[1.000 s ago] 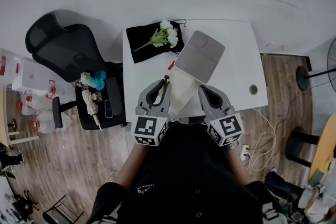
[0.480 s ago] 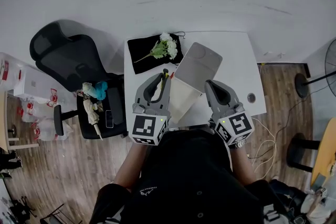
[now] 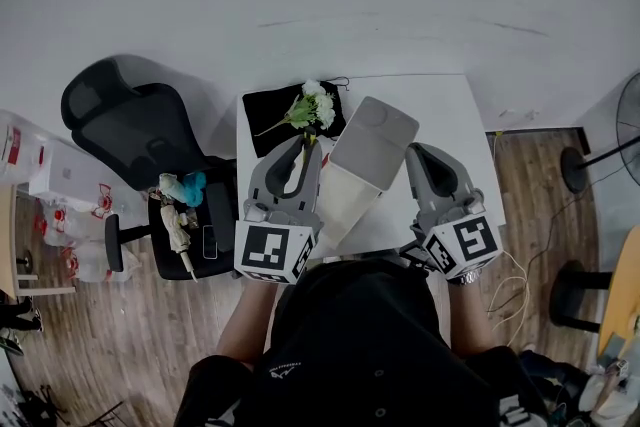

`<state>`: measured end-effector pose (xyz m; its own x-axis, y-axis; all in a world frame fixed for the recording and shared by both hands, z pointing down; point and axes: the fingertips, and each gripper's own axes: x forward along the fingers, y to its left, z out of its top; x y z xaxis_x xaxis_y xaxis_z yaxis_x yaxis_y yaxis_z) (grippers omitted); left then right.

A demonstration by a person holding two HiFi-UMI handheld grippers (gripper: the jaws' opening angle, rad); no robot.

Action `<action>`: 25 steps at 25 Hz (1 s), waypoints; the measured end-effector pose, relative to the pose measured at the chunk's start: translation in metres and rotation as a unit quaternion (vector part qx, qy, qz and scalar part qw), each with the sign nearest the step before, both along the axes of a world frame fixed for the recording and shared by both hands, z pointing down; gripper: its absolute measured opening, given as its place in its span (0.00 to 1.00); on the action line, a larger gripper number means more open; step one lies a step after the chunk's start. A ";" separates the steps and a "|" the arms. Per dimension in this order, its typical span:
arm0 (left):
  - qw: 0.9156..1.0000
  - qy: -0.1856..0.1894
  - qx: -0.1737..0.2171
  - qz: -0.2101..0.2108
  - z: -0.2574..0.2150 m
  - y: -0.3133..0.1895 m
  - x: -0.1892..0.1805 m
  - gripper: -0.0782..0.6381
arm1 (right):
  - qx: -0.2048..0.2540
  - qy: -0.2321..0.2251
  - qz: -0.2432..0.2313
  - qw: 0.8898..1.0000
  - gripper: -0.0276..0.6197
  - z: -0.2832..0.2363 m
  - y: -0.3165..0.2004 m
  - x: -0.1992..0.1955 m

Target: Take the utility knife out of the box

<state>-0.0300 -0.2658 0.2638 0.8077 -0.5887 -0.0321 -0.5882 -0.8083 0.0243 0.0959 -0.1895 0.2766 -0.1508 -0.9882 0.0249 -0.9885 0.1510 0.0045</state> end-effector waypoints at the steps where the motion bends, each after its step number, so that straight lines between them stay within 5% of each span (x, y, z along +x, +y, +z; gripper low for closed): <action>1: 1.000 0.002 0.003 0.001 -0.004 0.000 0.001 0.20 | 0.003 0.003 0.000 1.000 0.05 -0.004 0.000 0.001; 13: 1.000 0.007 0.027 0.012 -0.029 0.004 0.006 0.20 | 0.044 0.032 0.006 0.998 0.05 -0.043 0.006 0.005; 25: 1.000 -0.005 0.015 0.014 -0.008 0.007 0.006 0.20 | 0.031 0.020 0.013 0.999 0.05 -0.033 0.005 0.006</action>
